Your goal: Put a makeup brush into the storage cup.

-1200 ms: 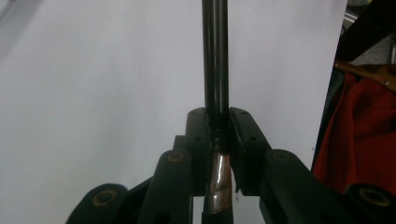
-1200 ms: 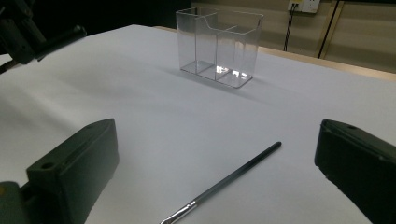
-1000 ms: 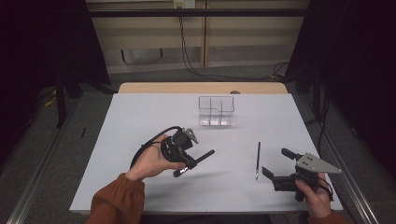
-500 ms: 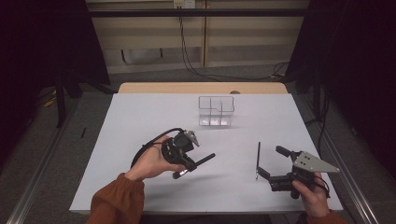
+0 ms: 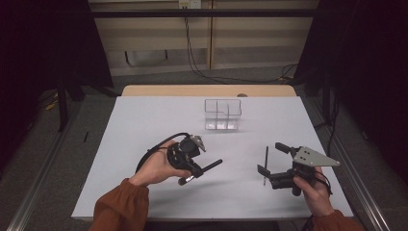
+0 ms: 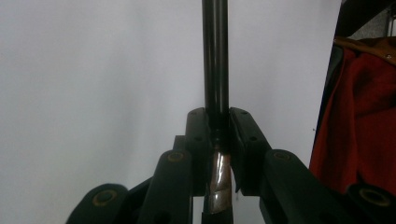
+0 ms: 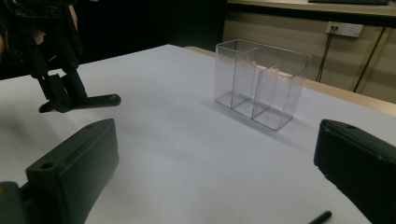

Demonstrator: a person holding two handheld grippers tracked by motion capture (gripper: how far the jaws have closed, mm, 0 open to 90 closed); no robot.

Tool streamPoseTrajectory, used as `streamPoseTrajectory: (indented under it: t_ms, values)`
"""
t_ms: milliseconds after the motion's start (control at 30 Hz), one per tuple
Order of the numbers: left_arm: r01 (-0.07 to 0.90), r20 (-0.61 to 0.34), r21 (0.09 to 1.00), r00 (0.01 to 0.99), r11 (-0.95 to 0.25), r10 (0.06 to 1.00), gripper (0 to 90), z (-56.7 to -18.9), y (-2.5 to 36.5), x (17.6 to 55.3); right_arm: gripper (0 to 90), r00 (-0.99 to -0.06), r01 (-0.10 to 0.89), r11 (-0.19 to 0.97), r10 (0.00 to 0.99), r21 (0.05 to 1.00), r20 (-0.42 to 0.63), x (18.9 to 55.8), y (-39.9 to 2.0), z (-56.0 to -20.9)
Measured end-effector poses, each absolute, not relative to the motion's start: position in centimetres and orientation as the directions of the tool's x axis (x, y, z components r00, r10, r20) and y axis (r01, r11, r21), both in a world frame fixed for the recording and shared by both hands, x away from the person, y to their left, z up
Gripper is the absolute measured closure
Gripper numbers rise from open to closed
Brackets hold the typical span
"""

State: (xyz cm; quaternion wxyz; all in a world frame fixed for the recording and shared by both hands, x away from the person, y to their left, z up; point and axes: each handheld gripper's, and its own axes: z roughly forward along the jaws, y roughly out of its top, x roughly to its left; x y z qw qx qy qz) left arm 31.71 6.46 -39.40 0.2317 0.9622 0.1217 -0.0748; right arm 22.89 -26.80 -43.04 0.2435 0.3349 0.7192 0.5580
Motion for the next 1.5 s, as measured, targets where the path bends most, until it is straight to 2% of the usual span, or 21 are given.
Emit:
streamPoseTrajectory:
  t_ms: [433, 700, 933, 1067, 1267, 1400, 1500]
  values:
    - [0.252, -0.2, 0.413, 0.963, -0.875, 0.183, 78.6, -39.2, 5.9, 31.4, 0.0, -0.743, 0.211, 0.212, 0.669, 0.954, 0.015, 25.6, -24.4, -41.1]
    - [0.247, -0.198, 0.406, 0.964, -0.88, 0.179, 78.6, -39.4, 5.8, 31.4, 0.0, -0.826, 0.254, 0.325, 0.563, 0.911, 0.029, 26.7, -22.8, -40.3]
    - [0.244, -0.185, 0.393, 0.965, -0.887, 0.184, 78.6, -39.4, 5.6, 31.2, 0.0, -0.868, 0.296, 0.449, 0.495, 0.843, 0.041, 27.8, -21.7, -39.7]
    - [0.246, -0.183, 0.383, 0.965, -0.89, 0.188, 78.5, -39.5, 5.5, 31.1, 0.5, -0.897, 0.341, 0.521, 0.429, 0.783, 0.105, 28.4, -21.1, -39.2]
    - [0.242, -0.179, 0.377, 0.966, -0.894, 0.186, 78.6, -39.5, 5.5, 31.0, 1.1, -0.928, 0.329, 0.619, 0.353, 0.713, 0.122, 29.0, -19.9, -39.3]
    - [0.246, -0.178, 0.376, 0.965, -0.893, 0.191, 78.6, -39.6, 5.5, 31.0, 1.9, -0.935, 0.314, 0.674, 0.34, 0.669, 0.096, 29.4, -19.3, -39.4]
    - [0.216, -0.168, 0.354, 0.972, -0.91, 0.165, 78.6, -39.8, 5.3, 30.7, 2.0, -0.945, 0.301, 0.717, 0.312, 0.629, 0.097, 29.6, -18.7, -39.7]
